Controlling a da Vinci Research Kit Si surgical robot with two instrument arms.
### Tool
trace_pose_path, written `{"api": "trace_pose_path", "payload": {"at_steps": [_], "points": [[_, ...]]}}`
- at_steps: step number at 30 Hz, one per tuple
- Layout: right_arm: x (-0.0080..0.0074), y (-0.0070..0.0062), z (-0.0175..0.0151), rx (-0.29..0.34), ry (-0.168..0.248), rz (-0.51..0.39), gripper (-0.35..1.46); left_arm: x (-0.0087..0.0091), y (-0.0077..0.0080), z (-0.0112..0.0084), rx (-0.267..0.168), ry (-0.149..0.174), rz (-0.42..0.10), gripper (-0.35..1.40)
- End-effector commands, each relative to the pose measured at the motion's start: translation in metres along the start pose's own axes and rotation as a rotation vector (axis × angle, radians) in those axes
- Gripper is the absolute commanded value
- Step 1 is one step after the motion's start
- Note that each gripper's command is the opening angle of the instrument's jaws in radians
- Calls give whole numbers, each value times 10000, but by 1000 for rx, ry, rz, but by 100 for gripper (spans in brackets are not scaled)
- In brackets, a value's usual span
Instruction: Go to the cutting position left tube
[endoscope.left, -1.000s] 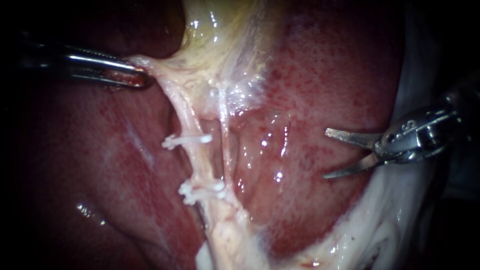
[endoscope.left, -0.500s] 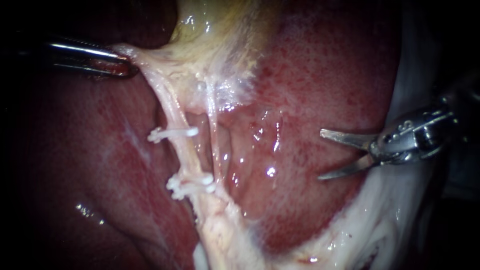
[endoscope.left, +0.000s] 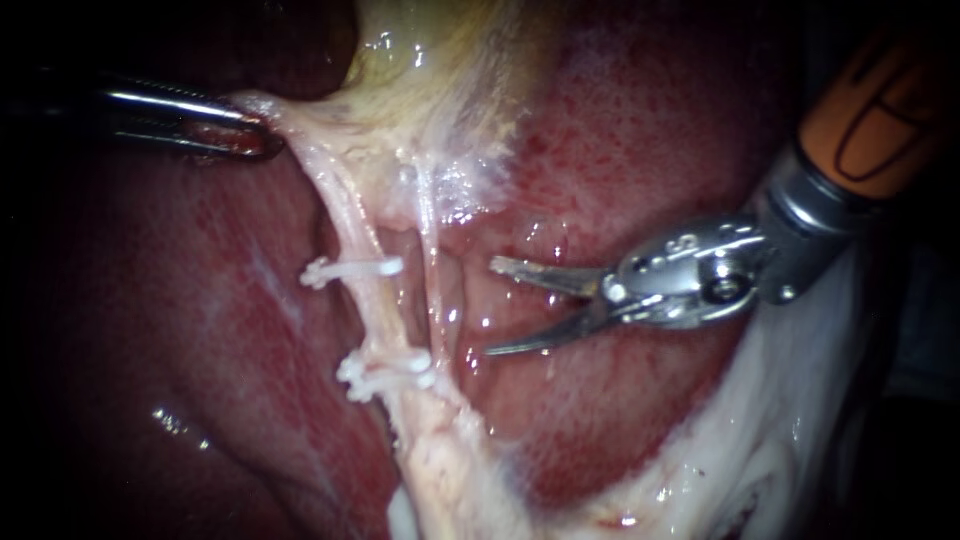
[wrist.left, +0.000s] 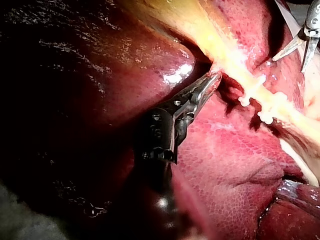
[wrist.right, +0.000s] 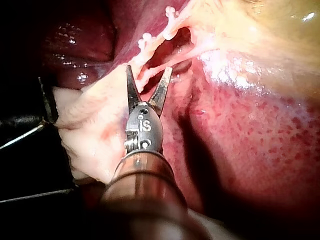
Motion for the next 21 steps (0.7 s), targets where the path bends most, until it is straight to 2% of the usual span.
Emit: {"api": "trace_pose_path", "payload": {"at_steps": [1,12,16,21], "points": [[-2,2,6,10,1,8,145,0,0,0,1,0,0,-35],[-33,17,59,121,-13,68,145,0,2,2,-2,-1,-1,-35],[-36,22,68,159,-5,90,145,0,3,2,-2,-1,-1,-35],[-36,29,72,178,-2,103,145,-1,3,3,-1,-1,-1,-35]]}}
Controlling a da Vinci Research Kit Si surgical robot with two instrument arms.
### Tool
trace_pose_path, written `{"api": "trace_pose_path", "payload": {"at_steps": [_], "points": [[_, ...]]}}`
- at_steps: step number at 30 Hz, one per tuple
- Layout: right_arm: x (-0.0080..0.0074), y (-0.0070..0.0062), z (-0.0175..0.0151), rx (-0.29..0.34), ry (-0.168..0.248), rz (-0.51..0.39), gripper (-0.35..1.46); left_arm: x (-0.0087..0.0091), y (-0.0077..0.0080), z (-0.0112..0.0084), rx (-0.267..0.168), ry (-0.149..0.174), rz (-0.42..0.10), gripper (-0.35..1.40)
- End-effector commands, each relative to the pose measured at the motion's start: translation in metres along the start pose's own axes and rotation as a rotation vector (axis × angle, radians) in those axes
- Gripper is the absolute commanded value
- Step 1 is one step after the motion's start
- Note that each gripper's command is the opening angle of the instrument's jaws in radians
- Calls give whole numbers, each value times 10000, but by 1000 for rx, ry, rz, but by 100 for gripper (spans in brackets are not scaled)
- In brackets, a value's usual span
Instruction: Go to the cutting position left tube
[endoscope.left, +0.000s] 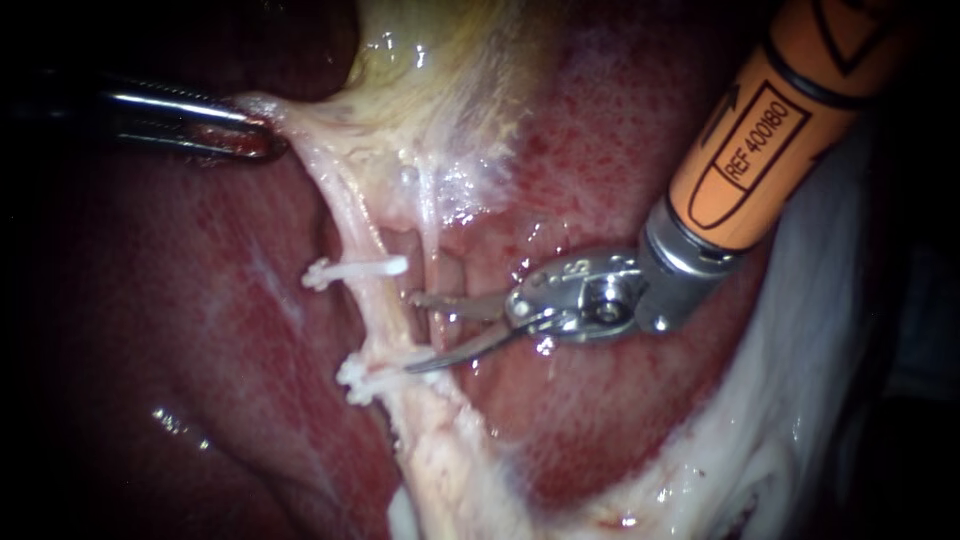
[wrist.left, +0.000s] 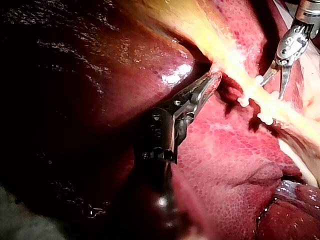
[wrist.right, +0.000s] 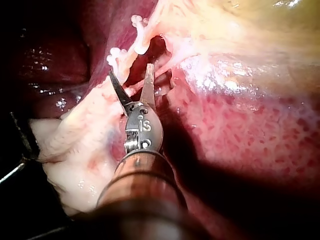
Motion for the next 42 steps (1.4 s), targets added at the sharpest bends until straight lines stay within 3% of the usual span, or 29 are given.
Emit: {"api": "trace_pose_path", "payload": {"at_steps": [1,7,13,27,42], "points": [[0,2,0,11,5,3,145,0,0,0,1,0,0,-35],[3,7,4,55,31,12,145,0,0,1,1,0,0,-35],[15,8,17,120,68,13,145,0,0,2,2,0,0,-35],[47,5,51,156,122,34,143,0,0,3,2,0,0,-35],[88,-25,46,180,161,67,143,-1,0,3,2,0,1,-35]]}}
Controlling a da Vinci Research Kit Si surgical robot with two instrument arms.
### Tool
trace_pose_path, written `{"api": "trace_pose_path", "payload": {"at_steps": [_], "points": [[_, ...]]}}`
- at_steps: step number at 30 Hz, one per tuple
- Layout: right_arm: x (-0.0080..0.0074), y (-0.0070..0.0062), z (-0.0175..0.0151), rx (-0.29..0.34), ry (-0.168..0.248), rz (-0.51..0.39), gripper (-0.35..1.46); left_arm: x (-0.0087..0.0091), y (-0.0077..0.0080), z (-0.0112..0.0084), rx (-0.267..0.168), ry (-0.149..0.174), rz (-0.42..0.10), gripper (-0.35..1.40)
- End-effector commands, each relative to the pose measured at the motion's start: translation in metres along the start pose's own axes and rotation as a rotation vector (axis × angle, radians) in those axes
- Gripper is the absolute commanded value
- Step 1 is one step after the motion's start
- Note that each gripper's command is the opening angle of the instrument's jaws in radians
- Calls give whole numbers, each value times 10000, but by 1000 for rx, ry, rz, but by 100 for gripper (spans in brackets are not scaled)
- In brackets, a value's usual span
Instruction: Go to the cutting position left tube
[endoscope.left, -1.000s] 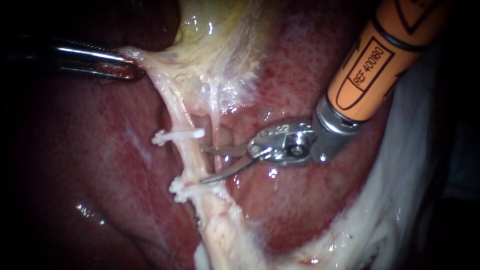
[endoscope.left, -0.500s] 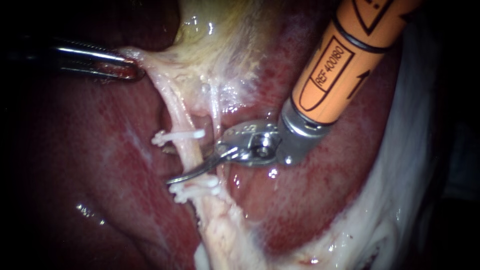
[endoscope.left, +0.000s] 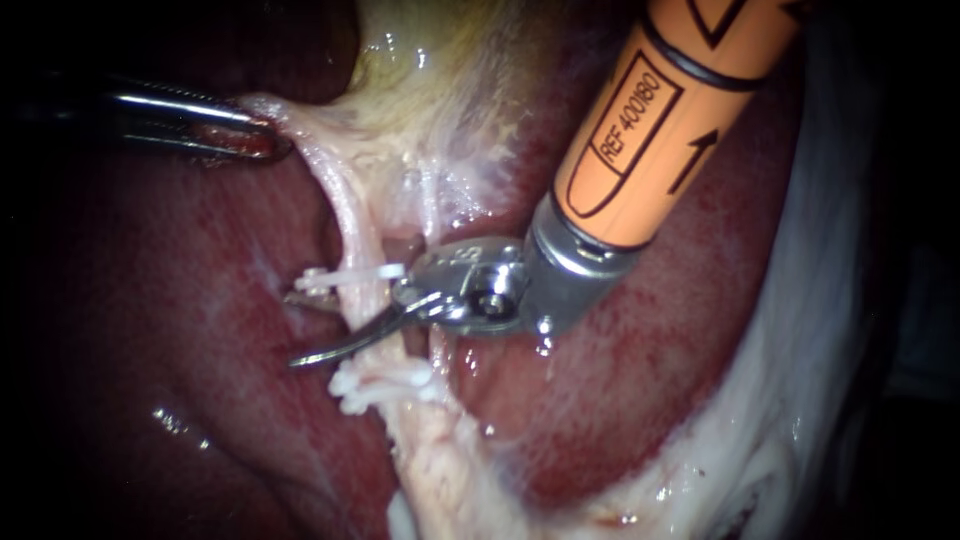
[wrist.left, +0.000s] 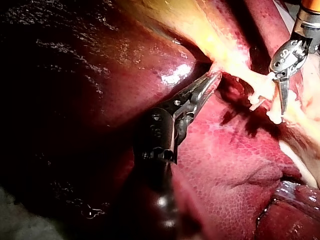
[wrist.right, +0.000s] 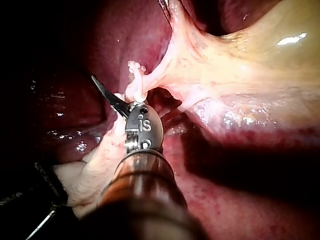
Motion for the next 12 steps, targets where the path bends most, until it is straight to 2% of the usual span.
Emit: {"api": "trace_pose_path", "payload": {"at_steps": [1,12], "points": [[1,-1,0,1,4,0,143,0,0,0,0,0,0,-35],[2,-3,0,2,10,12,143,0,-1,1,-3,-1,0,-35]]}}
